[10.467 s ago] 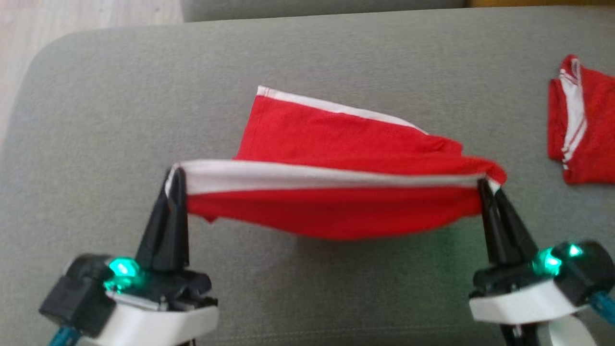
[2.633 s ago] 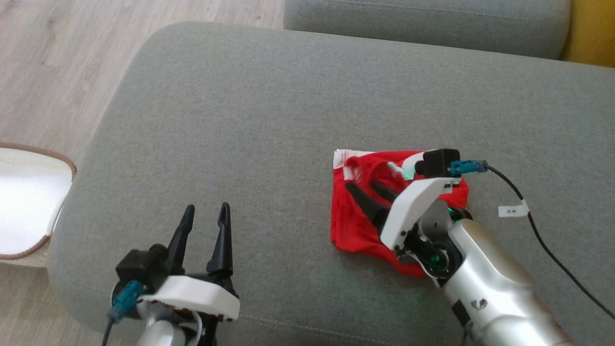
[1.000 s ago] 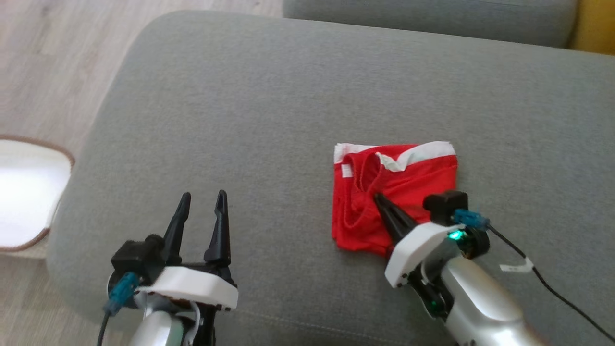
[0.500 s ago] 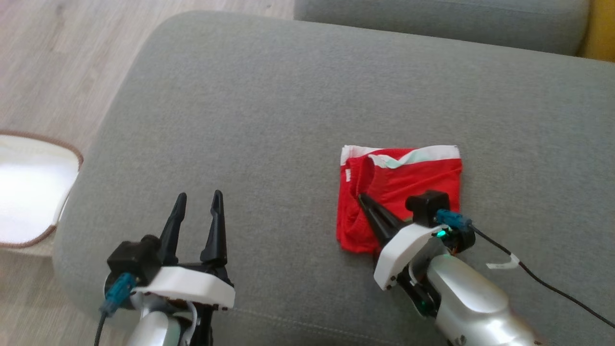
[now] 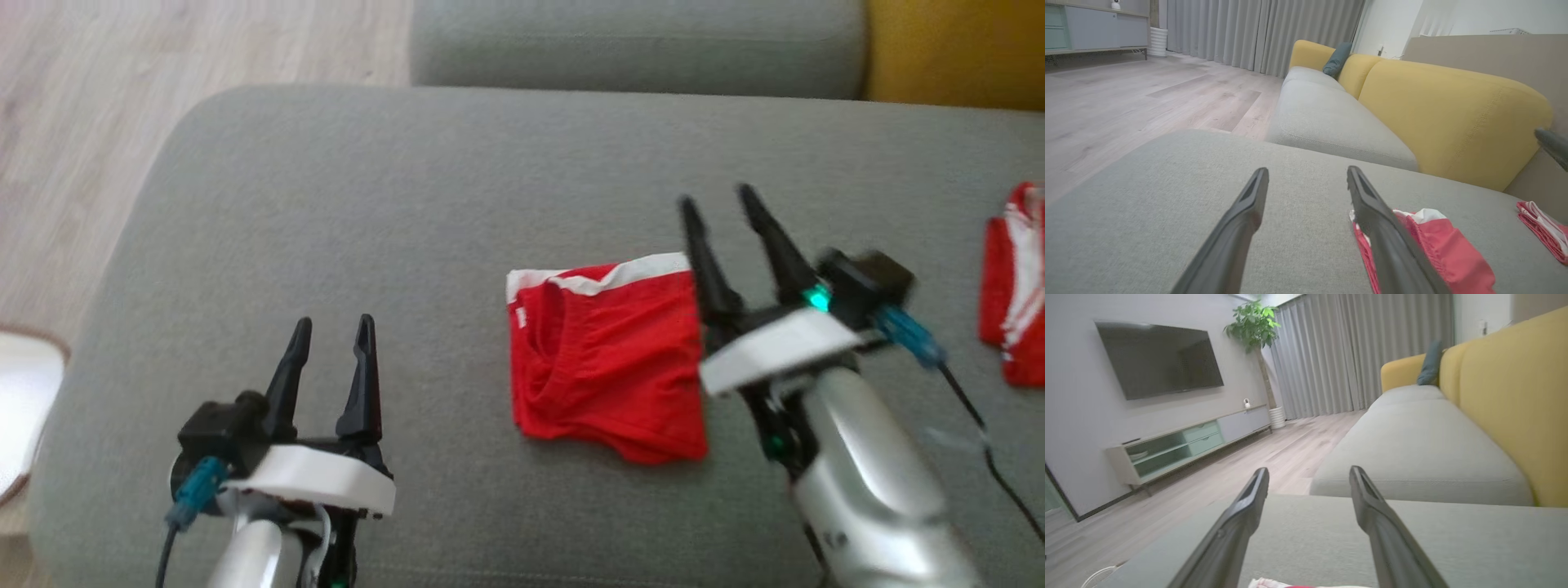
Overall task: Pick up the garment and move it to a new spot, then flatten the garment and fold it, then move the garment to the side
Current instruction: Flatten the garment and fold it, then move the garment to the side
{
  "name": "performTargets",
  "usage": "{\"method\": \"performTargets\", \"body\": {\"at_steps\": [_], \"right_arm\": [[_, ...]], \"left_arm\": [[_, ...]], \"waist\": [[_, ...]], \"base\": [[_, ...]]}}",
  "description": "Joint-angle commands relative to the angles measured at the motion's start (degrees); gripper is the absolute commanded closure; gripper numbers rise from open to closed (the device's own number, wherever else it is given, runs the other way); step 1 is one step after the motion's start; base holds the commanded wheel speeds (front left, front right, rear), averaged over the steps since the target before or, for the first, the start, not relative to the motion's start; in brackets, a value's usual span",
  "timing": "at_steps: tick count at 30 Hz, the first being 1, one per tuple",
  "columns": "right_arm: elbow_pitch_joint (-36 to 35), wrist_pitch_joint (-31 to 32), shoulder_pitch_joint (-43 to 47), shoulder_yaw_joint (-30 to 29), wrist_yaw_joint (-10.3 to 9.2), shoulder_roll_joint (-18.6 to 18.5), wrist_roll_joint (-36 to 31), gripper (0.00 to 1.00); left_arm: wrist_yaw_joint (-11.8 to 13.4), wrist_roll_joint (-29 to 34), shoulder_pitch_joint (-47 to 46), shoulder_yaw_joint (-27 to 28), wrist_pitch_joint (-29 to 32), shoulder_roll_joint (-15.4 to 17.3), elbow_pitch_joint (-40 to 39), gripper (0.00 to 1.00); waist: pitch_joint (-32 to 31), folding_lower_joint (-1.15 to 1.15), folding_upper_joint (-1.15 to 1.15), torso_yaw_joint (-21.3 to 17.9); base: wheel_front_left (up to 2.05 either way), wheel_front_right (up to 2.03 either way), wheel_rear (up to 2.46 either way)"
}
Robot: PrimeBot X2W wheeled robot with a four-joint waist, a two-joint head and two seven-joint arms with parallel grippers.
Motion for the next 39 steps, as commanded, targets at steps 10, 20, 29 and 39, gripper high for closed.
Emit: {"method": "performTargets", "body": {"at_steps": [10, 20, 29, 39], "right_arm": [[-10.9, -0.6, 13.2, -11.7, 0.37, 0.9, -7.8, 0.00], [-13.7, -0.4, 20.7, -15.4, 0.37, 0.9, -8.7, 0.00], [-14.6, 0.6, 21.6, -15.7, 0.37, 0.9, -9.3, 0.00], [-15.0, 1.3, 22.0, -15.9, 0.37, 0.9, -9.4, 0.00]], "left_arm": [[0.7, 0.7, -0.4, 2.8, -0.7, 0.0, -1.9, 0.00], [0.6, 1.1, 3.6, 2.8, -0.7, -0.1, -1.6, 0.00], [0.6, 1.5, 3.5, 2.7, -0.7, -0.1, -1.5, 0.00], [0.7, 1.4, 3.4, 2.6, -0.7, -0.1, -1.4, 0.00]], "waist": [[-3.3, 0.00, 0.00, -4.1], [-3.8, 0.00, 0.00, -3.7], [-3.8, 0.00, 0.00, -3.6], [-3.6, 0.00, 0.00, -3.5]], "base": [[0.00, 0.00, 0.00], [0.00, 0.00, 0.00], [0.00, 0.00, 0.00], [0.00, 0.00, 0.00]]}}
